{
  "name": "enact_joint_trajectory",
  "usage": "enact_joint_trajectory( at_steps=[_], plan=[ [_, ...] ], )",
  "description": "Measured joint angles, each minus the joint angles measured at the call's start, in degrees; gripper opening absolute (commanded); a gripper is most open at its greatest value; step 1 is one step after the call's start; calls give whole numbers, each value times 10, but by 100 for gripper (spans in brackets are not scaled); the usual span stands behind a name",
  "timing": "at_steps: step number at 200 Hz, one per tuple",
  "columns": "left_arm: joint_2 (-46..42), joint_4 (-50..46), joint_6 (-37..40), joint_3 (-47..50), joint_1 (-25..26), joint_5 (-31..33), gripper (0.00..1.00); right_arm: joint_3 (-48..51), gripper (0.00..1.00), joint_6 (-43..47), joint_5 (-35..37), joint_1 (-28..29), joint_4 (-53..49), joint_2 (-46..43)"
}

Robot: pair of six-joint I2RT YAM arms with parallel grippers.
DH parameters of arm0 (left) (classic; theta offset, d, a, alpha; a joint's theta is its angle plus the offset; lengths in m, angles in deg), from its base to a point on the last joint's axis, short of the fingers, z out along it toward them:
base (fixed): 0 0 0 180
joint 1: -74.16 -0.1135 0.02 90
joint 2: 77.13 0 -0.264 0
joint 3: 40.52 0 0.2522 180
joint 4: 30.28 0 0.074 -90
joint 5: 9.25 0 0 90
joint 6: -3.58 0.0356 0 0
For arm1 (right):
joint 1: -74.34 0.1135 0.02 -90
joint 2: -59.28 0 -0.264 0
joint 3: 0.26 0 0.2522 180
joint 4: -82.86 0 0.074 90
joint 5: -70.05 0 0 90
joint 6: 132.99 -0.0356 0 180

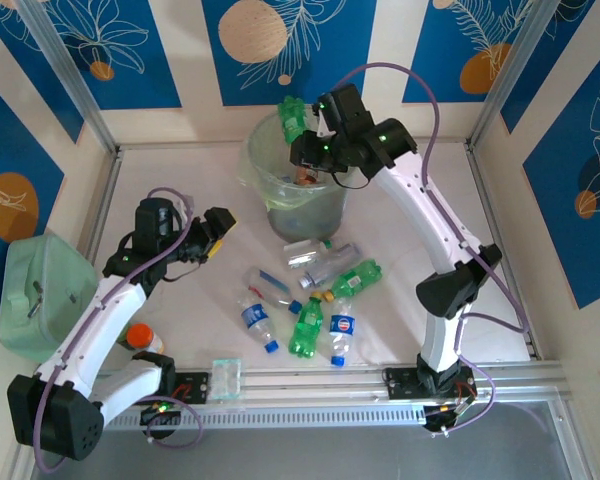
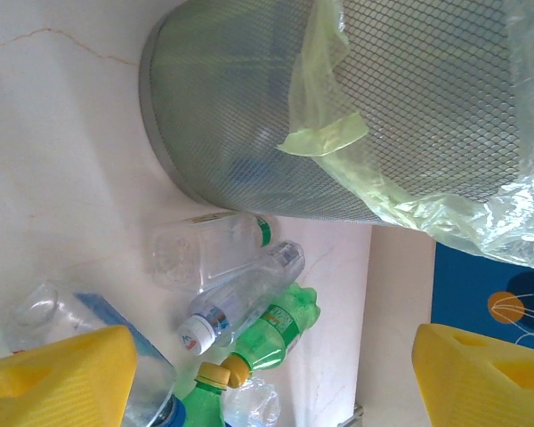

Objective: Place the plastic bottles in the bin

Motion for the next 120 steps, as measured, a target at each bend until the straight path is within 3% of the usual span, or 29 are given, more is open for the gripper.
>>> enact_joint_trajectory(
  at_steps=[38, 82, 120],
  plan=[
    [0, -17, 0, 7, 0, 10, 82, -32, 61, 3, 5, 0, -16, 26],
    [-2, -76, 17, 12, 15, 50, 83, -40, 62, 6, 7, 1, -22, 26],
    [-17, -141, 25, 14, 75, 99, 83, 30, 63, 12, 24, 12, -4, -34]
  ],
)
